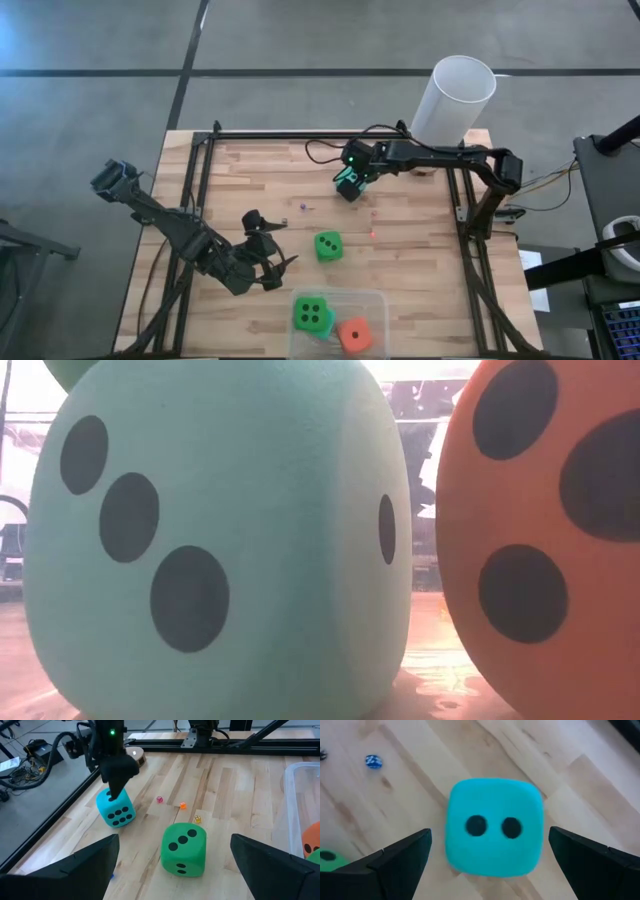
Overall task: Pick & Place Dice
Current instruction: Put the large blue dice into the transparent bin
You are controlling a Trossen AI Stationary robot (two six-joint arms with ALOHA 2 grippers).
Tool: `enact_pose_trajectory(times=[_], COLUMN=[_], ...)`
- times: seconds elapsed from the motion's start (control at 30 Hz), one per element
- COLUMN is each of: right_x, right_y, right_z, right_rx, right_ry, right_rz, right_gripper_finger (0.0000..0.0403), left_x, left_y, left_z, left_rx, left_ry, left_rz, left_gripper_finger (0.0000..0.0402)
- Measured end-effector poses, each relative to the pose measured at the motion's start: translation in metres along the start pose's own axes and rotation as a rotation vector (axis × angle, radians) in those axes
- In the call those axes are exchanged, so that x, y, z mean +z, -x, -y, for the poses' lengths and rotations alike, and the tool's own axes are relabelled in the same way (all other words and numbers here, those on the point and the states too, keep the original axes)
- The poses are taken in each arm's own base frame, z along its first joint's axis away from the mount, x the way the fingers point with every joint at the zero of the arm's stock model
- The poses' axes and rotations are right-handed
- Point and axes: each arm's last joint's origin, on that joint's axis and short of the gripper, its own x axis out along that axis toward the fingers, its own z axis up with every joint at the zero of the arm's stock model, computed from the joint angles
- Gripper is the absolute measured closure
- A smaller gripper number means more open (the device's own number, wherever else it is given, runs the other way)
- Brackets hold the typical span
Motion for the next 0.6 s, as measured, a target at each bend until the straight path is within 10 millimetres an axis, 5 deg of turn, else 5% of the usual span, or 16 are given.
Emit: enact_pose_trajectory(times=[0.6], right_x=[-0.0051], right_y=[-0.0046], right_z=[-0.0023], right_rx=[-0.019], right_ry=[0.003], right_rz=[0.018], right_gripper_finger=[0.0003], left_x=[0.0], left_y=[0.0001], left_z=[0.0001], left_rx=[0.0], left_ry=[0.0], left_rz=[0.0], left_gripper_finger=[0.0014])
